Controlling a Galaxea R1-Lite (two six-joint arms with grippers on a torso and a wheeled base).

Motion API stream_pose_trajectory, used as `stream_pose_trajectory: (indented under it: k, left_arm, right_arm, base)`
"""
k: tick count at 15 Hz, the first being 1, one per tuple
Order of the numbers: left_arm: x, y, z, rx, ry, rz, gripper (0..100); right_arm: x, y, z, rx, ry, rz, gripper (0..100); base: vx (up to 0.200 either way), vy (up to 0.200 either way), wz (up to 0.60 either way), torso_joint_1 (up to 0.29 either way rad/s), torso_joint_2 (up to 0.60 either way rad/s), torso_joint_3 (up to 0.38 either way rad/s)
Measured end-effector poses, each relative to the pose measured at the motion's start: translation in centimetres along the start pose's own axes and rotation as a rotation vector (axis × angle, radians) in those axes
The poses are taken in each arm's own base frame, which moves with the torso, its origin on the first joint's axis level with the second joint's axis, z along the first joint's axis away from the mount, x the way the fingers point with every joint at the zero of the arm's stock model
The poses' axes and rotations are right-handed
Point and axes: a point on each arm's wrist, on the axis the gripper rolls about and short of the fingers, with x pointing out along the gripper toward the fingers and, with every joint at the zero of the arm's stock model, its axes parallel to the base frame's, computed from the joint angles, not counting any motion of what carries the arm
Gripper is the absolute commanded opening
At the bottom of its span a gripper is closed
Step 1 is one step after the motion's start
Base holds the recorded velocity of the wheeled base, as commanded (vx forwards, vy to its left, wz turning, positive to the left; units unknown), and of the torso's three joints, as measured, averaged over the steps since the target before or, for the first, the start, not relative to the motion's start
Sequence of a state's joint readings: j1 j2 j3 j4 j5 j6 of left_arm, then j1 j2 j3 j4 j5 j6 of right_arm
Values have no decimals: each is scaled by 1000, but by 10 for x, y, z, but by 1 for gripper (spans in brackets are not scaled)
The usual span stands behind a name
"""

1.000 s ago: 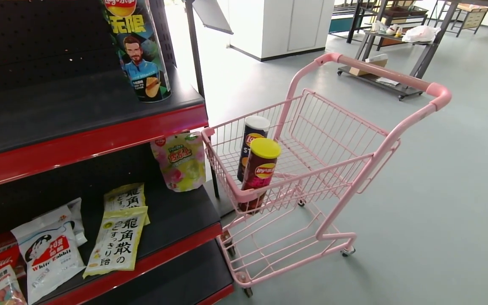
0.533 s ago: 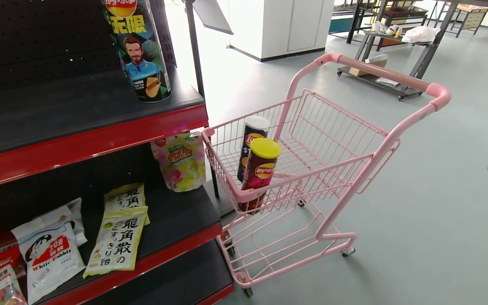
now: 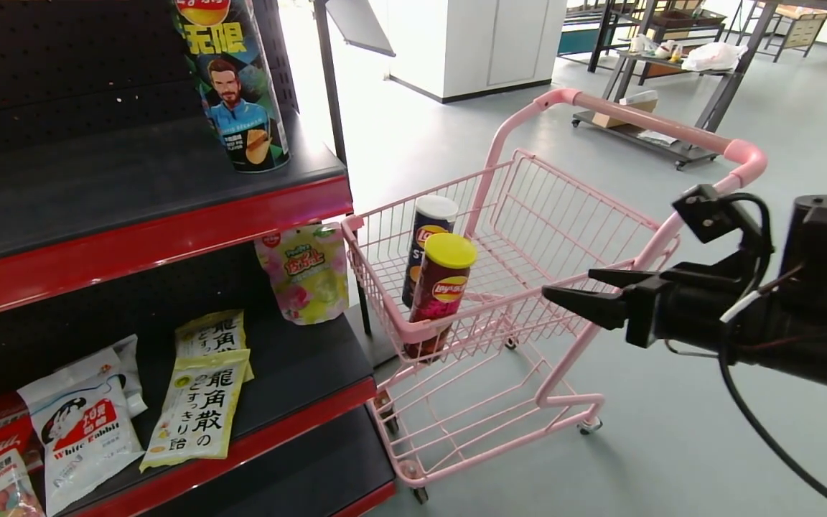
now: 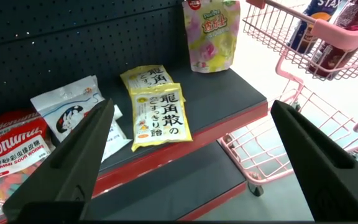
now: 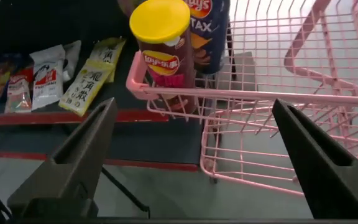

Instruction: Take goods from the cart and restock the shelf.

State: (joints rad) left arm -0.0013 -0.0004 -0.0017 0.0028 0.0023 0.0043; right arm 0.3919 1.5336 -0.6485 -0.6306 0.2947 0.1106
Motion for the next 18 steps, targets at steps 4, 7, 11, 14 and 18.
stream_pose_trajectory:
  k: [4, 7, 11, 14, 18]
  left_arm:
    - [0, 0, 0, 0, 0, 0, 100]
    - [0, 0, 0, 0, 0, 0, 100]
    - [0, 0, 0, 0, 0, 0, 100]
    - [0, 0, 0, 0, 0, 0, 100]
    - [0, 0, 0, 0, 0, 0, 100]
  right_arm:
    - [39, 14, -16, -19, 33, 54, 100]
    - [60, 24, -21, -30, 52, 85, 100]
    - [89, 30, -16, -40, 36, 100, 100]
    - [107, 34, -17, -44, 37, 105, 100]
    - [131, 33, -21, -44, 30, 92, 100]
  base:
    - [0, 0, 0, 0, 0, 0]
    - [0, 0, 0, 0, 0, 0]
    - [0, 0, 0, 0, 0, 0]
    - [0, 0, 0, 0, 0, 0]
    - [0, 0, 0, 0, 0, 0]
